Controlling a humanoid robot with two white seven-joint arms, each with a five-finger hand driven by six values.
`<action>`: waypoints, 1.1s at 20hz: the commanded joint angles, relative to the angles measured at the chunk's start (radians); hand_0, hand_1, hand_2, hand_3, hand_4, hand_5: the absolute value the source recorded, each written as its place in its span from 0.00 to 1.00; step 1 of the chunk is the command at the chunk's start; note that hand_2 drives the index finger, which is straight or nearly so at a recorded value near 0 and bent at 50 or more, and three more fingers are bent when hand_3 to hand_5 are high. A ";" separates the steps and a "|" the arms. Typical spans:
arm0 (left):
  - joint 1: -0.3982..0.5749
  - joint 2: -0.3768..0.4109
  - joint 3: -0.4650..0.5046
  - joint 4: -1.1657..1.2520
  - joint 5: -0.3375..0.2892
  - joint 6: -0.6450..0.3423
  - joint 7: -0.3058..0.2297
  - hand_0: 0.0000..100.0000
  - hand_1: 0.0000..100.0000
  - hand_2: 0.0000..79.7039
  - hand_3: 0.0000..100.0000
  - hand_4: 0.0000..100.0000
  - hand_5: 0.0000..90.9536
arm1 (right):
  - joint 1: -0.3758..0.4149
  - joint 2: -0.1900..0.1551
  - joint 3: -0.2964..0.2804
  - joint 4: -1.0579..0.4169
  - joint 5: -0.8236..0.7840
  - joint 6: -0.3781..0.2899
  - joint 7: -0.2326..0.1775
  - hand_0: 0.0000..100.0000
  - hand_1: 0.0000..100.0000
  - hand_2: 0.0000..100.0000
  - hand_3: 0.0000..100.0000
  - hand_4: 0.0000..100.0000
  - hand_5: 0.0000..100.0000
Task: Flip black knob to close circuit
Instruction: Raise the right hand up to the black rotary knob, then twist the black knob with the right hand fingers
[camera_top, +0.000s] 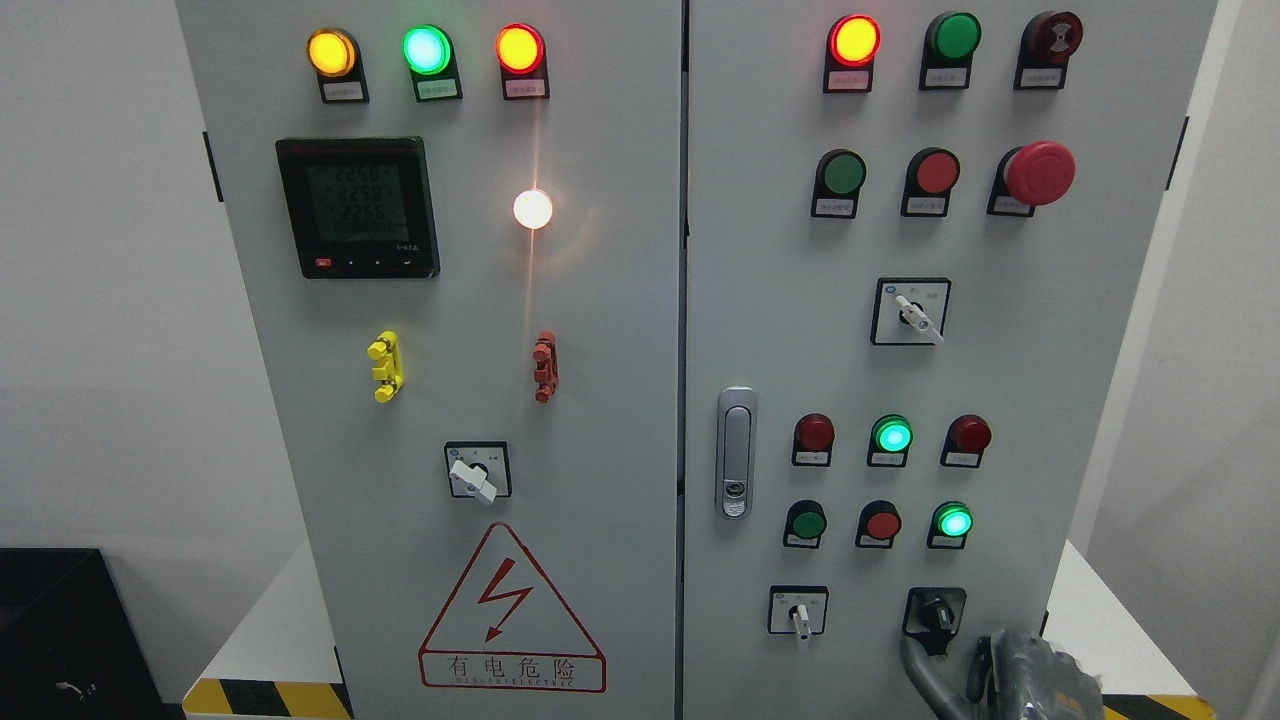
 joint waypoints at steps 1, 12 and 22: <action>0.022 0.000 0.000 -0.023 0.000 -0.001 0.000 0.12 0.56 0.00 0.00 0.00 0.00 | -0.003 -0.003 -0.025 0.003 0.002 0.000 -0.002 0.00 0.01 0.84 0.99 0.88 0.94; 0.022 0.000 0.000 -0.023 0.000 -0.001 0.000 0.12 0.56 0.00 0.00 0.00 0.00 | -0.001 -0.015 -0.037 0.006 0.002 0.000 -0.002 0.00 0.02 0.84 0.99 0.88 0.94; 0.022 0.000 0.000 -0.023 0.000 -0.001 0.000 0.12 0.56 0.00 0.00 0.00 0.00 | -0.004 -0.016 -0.066 0.009 0.000 -0.003 0.001 0.00 0.02 0.84 0.99 0.88 0.94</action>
